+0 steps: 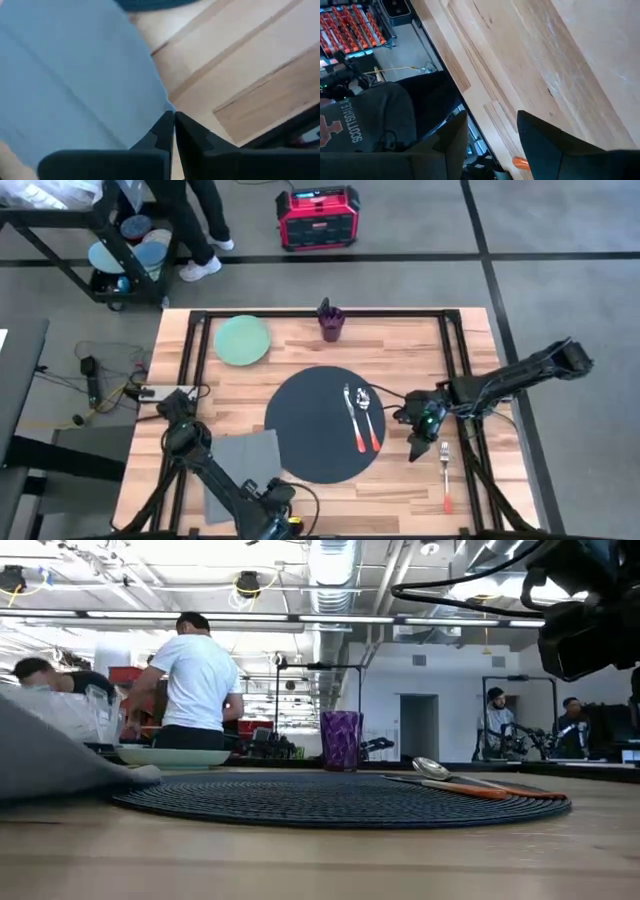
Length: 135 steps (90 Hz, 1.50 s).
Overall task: Set table place
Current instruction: Fold the table napkin
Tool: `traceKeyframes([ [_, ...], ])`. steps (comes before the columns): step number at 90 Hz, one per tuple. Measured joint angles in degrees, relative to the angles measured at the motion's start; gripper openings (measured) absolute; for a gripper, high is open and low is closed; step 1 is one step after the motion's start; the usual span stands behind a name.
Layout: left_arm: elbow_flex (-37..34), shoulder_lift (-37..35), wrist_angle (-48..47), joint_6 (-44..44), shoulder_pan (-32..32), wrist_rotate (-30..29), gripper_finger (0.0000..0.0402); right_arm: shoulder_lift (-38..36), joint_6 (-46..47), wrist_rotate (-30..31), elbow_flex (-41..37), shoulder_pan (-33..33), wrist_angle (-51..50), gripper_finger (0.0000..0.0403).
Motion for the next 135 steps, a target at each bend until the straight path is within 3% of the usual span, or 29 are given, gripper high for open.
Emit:
traceKeyframes([
  [27,-0.03,0.00,0.19,-22.76,-6.28,0.70,0.0000,0.00,3.62,0.16,0.00,4.15,-0.15,0.0159],
  [48,-0.07,0.33,0.20,-23.59,-8.59,2.97,0.0000,0.00,5.66,2.54,0.00,6.12,-0.17,0.0159],
  [82,-0.07,-2.10,0.18,-23.47,-9.00,-1.40,0.0000,0.00,8.18,3.33,0.00,6.66,-0.17,0.0159],
  [119,-0.07,-2.61,0.21,-23.93,-10.39,-0.87,0.0000,0.00,8.21,4.69,0.00,6.64,-0.16,0.0159],
  [135,-0.80,-3.69,0.48,-23.79,-9.52,-4.64,0.0000,0.00,8.24,4.69,0.00,6.64,-0.17,0.0159],
])
